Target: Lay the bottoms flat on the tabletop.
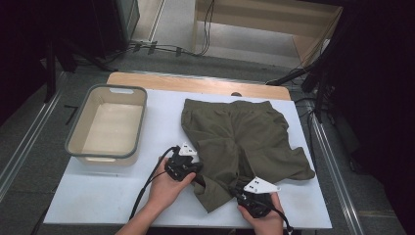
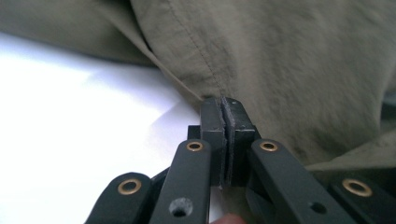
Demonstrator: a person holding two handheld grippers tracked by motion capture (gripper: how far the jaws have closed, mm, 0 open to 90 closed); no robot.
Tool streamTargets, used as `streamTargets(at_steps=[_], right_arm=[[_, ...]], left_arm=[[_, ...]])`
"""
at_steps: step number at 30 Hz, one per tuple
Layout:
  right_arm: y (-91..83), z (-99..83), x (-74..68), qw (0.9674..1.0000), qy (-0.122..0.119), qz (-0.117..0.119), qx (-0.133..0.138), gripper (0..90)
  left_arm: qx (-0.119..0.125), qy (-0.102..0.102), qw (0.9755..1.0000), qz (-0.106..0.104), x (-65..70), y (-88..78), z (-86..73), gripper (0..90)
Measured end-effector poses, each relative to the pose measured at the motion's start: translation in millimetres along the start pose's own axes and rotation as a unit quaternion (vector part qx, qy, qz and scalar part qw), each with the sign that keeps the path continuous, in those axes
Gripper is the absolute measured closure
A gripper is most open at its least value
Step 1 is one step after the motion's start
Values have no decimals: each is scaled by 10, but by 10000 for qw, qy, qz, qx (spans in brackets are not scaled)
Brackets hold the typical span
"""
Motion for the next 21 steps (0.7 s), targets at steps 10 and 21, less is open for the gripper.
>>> streamTargets(at_steps=[10,21], right_arm=[[-48,13,38,9997,196,138,91,816],[-187,25,203,9989,376,3,270,737]], left_arm=[[5,158,9997,-159,287,-327,-245,875],[191,123,9995,-212,583,-659,-525,650]])
Point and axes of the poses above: each handheld gripper's, and its own axes: y roughly forward along the jaws, z roughly out of its top, x roughly to its right, the point moved 6 cm from there along y, roughly forward along the jaws, and after that the axes turned 15 degrees about y, right-handed, at the moved point
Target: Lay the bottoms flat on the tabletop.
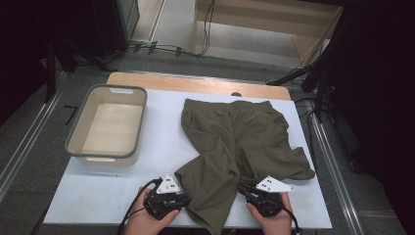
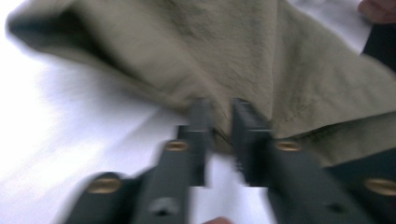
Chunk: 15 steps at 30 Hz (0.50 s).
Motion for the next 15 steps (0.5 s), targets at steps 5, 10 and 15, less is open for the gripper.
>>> streamTargets(at_steps=[5,10,15], right_arm=[[-79,11,-32,9998,110,133,53,483],[-127,-33,-60,9999,113,97,51,402],[-141,-106,-65,9999,126,104,14,392]], left_arm=[[368,42,9989,295,-153,-184,171,380],[333,50,9977,592,-378,-93,325,309],[-20,-25,9970,768,-575,174,272,326]])
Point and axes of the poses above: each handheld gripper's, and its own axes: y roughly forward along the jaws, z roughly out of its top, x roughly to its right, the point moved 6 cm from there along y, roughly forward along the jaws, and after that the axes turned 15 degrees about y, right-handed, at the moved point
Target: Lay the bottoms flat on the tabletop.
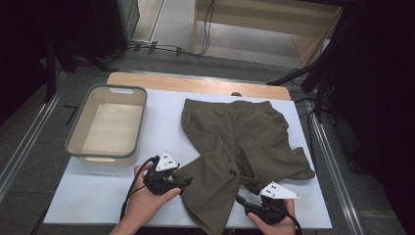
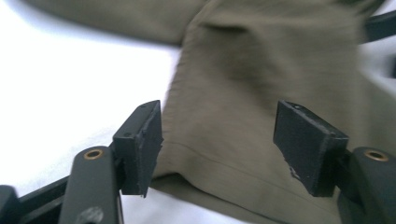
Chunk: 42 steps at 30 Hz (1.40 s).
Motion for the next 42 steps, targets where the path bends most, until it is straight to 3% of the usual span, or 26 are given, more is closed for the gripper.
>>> streamTargets(at_steps=[6,11,14,19,22,30,35,39,41,42], right_arm=[[52,-64,9,9999,-71,-90,-52,372],[72,-71,-7,9998,-103,-129,-63,367],[77,-73,-12,9998,-122,-140,-70,367],[83,-79,-32,9997,-206,-148,-65,366],[84,-78,-42,9996,-232,-134,-47,365],[88,-72,-39,9996,-248,-115,-52,365],[94,-69,-47,9996,-257,-115,-46,365],[100,-68,-51,9996,-262,-131,-65,364],[101,-66,-50,9996,-242,-136,-63,363],[102,-65,-49,9996,-241,-133,-67,362]], left_arm=[[-249,-52,9996,148,-47,86,-91,406],[-363,-39,9991,222,-57,45,-143,612],[-333,-64,9992,190,-38,24,-172,724],[-401,85,9992,4,61,-29,-196,834],[-412,53,9990,-150,103,-78,-227,848],[-329,-69,9990,-291,274,-341,-403,851],[-185,-262,9982,-514,424,-516,-540,851],[-155,-242,9973,-678,521,-613,-624,849],[-138,-179,9979,-600,519,-629,-628,820],[-92,-180,9983,-538,497,-624,-614,753]])
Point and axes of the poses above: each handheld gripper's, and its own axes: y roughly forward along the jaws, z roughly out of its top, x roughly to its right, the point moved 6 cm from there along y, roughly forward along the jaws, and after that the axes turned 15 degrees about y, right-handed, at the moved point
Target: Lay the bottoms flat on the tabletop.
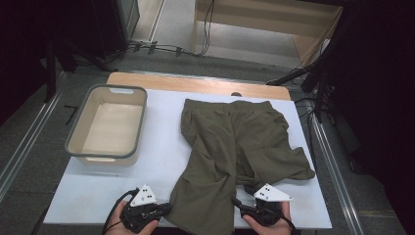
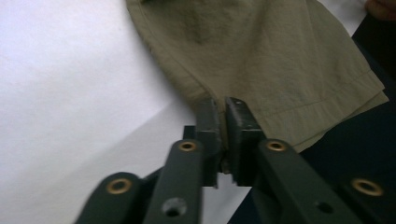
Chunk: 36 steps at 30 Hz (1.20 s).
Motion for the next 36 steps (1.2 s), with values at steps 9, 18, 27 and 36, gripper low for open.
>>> streamTargets(at_steps=[9,18,27,36], right_arm=[[14,7,11,10000,21,4,3,362],[24,-2,6,10000,13,-14,-11,368],[33,-13,4,10000,-9,-31,-47,368],[50,-24,-9,9999,-65,-60,-91,369]], left_arm=[[246,46,9989,400,-289,118,330,494],[78,152,9987,472,-453,461,485,490],[-31,209,9984,533,-475,589,459,508],[-171,571,9953,762,-367,601,444,651]])
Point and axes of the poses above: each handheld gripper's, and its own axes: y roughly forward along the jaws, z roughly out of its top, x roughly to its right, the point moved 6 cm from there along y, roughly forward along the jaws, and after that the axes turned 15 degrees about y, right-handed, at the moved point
